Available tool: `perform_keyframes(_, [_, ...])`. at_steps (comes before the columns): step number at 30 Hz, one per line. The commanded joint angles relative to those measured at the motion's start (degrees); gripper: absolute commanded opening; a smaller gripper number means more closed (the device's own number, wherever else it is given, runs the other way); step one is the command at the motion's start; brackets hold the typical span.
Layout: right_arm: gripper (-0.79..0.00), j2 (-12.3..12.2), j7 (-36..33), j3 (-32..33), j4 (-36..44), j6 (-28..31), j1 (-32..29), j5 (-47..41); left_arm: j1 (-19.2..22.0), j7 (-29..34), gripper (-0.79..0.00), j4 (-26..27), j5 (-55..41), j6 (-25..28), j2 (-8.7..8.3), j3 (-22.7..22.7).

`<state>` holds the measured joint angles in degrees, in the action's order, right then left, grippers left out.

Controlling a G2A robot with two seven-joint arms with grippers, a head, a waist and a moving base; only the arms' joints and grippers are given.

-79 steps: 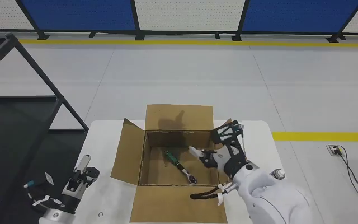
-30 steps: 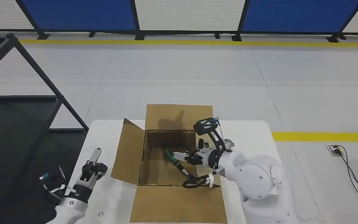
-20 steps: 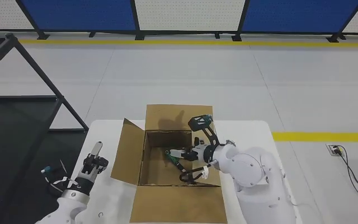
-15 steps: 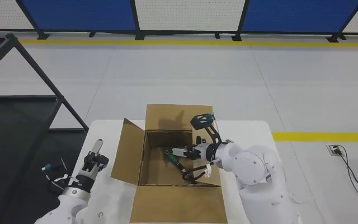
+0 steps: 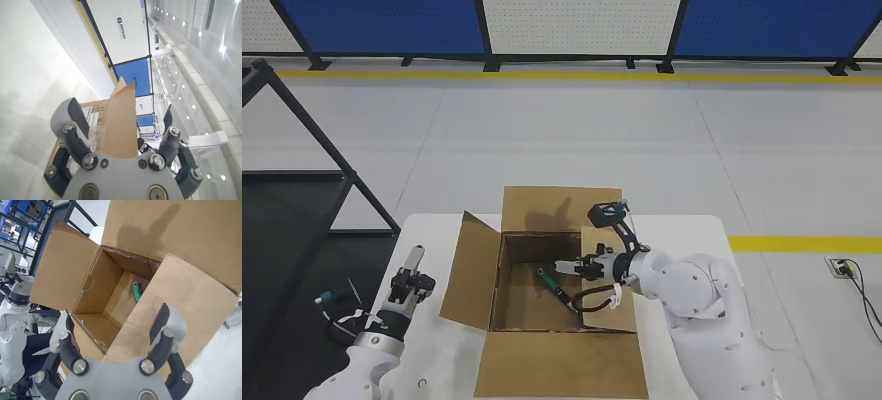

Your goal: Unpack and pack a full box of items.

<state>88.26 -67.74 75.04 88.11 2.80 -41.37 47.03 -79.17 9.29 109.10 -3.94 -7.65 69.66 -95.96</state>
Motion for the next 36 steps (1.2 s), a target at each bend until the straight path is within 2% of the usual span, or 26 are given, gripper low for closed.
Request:
perform_keyframes(1, [0.000, -0.06, 0.67, -0.41, -2.23, 0.09, 0.41, -0.27, -0.05, -0.27, 0.000, 0.08, -0.03, -0.12, 0.03, 0.04])
perform_keyframes(6, [0.000, -0.42, 1.32, -0.34, -5.00, 0.34, 1.59, -1.28, -0.44, -0.84, 0.000, 0.51, 0.00, -0.17, 0.10, 0.09])
perform_keyframes(15, [0.000, -2.27, 4.03, 6.48, 5.61, -1.26, -1.44, 0.18, -0.42, -4.03, 0.000, 2.42, 0.21, 0.01, 0.44, 1.08])
perform_keyframes(19, [0.000, -3.06, 5.20, 9.38, 6.32, -2.54, -1.42, 2.42, -0.15, -6.69, 0.000, 3.71, -0.35, 0.01, 0.65, 0.77])
perform_keyframes(23, [0.000, -3.79, 7.48, 10.99, 2.22, -5.45, 0.25, 8.31, 0.21, -9.22, 0.000, 4.83, -1.99, -0.73, 0.91, 0.21])
perform_keyframes(27, [0.000, -4.21, 10.24, 10.46, -5.59, -9.00, 3.37, 14.77, 0.51, -12.09, 0.000, 6.06, -2.65, -1.95, 1.16, -0.02])
perform_keyframes(31, [0.000, -4.47, 12.23, 10.36, -14.74, -9.25, 6.72, 15.83, 0.85, -12.82, 0.000, 6.74, -3.71, -2.79, 1.31, 0.19])
perform_keyframes(36, [0.000, -4.47, 12.23, 10.36, -14.74, -9.25, 6.72, 15.83, 0.85, -12.82, 0.000, 6.74, -3.71, -2.79, 1.31, 0.19])
